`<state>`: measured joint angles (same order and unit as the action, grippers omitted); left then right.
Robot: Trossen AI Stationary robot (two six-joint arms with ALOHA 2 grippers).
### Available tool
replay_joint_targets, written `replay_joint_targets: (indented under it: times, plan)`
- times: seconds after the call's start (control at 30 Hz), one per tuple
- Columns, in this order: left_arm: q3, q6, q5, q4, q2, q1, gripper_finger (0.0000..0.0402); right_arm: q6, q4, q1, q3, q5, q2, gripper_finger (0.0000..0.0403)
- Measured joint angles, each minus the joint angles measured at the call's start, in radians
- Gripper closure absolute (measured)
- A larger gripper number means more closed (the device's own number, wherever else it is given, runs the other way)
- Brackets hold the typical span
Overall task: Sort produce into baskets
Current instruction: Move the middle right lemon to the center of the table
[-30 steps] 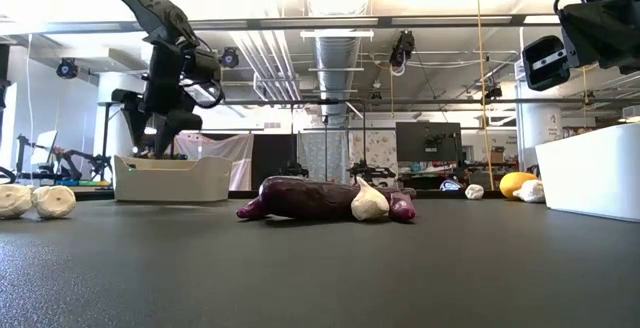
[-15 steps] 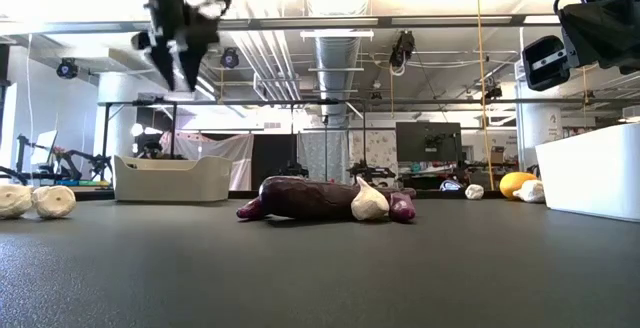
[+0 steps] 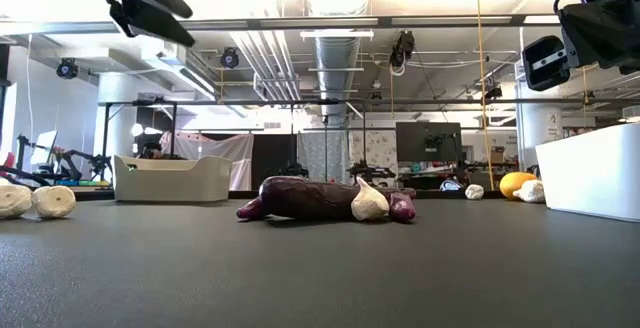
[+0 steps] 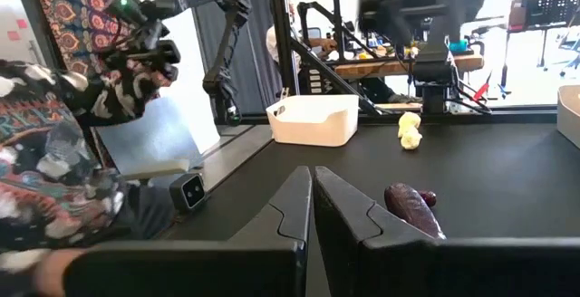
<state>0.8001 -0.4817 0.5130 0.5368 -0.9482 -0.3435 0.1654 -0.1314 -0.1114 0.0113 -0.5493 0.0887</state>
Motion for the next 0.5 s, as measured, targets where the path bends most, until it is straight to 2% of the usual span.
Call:
replay_joint_targets:
  times: [0.1,0.23,0.4,0.5]
  plan:
    - [-0.074,0.048,0.068,-0.205,-0.003,-0.075,0.0107,0.0,0.0,0.0,0.0,0.0,0.0,0.0392]
    - [-0.177,0.137,0.088,-0.526,-0.045,-0.11,0.0107,0.0,0.0,0.0,0.0,0.0,0.0,0.0392]
    - [-0.286,0.238,-0.01,-0.917,-0.149,-0.114,0.0107,0.0,0.0,0.0,0.0,0.0,0.0,0.0392]
    - [-0.328,0.298,-0.03,-1.121,-0.232,-0.114,0.0107,0.0,0.0,0.0,0.0,0.0,0.0,0.0392]
